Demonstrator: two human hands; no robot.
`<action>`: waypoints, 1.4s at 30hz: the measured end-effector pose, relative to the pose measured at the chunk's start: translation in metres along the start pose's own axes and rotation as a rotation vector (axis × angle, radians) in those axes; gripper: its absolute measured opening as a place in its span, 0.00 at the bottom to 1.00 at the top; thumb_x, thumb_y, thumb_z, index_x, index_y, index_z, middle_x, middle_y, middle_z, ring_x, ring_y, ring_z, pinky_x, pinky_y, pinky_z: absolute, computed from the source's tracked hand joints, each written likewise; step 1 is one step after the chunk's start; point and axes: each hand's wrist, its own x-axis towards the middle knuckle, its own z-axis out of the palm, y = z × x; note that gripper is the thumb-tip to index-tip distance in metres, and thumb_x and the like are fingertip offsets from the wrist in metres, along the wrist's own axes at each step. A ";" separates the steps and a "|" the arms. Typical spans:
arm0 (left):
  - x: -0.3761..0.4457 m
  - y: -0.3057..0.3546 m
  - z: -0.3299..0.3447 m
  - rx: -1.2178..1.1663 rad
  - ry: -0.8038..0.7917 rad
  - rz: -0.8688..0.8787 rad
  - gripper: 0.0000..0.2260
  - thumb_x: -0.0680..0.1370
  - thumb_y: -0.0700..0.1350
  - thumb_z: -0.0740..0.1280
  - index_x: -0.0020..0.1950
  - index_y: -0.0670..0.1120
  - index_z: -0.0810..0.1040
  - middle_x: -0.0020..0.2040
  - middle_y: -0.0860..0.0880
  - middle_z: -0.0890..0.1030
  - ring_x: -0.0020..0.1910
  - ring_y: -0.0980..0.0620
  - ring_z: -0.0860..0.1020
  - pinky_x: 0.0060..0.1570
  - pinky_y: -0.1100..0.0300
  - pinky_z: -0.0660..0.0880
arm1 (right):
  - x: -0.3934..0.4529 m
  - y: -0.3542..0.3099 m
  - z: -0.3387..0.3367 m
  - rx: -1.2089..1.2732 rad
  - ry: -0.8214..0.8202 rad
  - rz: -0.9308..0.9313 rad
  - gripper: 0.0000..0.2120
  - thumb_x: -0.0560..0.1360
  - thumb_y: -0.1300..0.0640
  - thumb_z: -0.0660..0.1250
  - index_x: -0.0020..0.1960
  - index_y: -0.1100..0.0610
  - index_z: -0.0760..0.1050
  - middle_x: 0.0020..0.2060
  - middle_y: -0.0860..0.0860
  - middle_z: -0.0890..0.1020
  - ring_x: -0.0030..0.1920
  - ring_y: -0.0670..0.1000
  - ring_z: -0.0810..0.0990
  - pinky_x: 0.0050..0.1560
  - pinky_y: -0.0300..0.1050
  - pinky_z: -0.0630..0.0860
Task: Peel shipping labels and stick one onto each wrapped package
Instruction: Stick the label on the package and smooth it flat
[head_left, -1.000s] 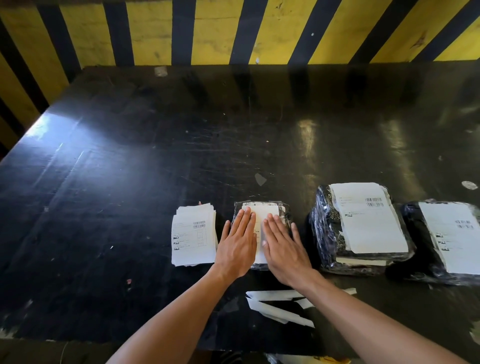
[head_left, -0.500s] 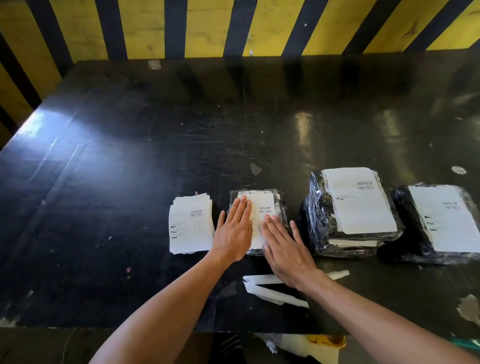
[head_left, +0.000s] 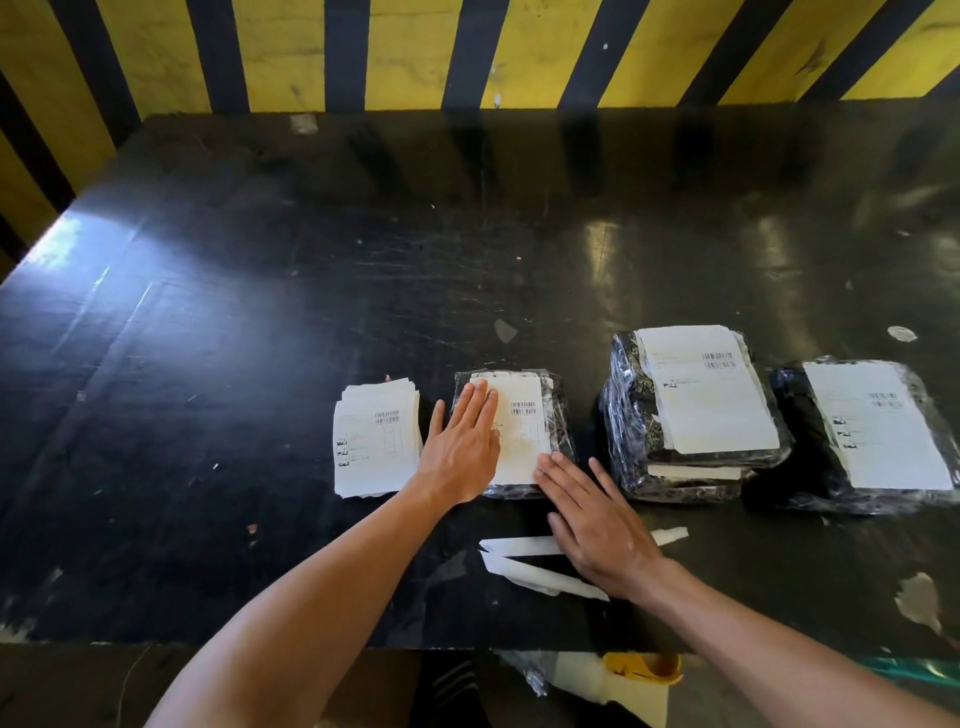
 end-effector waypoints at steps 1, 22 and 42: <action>0.003 0.001 -0.004 0.022 0.003 0.028 0.26 0.85 0.51 0.46 0.81 0.49 0.42 0.81 0.49 0.39 0.79 0.50 0.37 0.78 0.42 0.43 | 0.007 -0.001 -0.002 0.020 0.002 0.023 0.27 0.83 0.47 0.49 0.80 0.54 0.53 0.80 0.48 0.53 0.79 0.45 0.46 0.77 0.54 0.46; -0.023 0.002 -0.002 0.051 0.001 0.140 0.26 0.85 0.54 0.44 0.81 0.48 0.46 0.81 0.51 0.46 0.80 0.54 0.42 0.79 0.48 0.41 | 0.028 -0.001 -0.003 0.062 -0.117 0.099 0.31 0.80 0.42 0.42 0.79 0.50 0.38 0.78 0.44 0.36 0.77 0.43 0.34 0.78 0.54 0.40; -0.088 -0.008 0.013 0.021 0.044 0.162 0.26 0.84 0.52 0.47 0.81 0.47 0.48 0.81 0.51 0.46 0.80 0.55 0.42 0.79 0.51 0.43 | 0.027 -0.005 -0.005 0.111 -0.101 0.120 0.31 0.83 0.46 0.49 0.79 0.50 0.36 0.78 0.43 0.35 0.77 0.41 0.33 0.78 0.50 0.38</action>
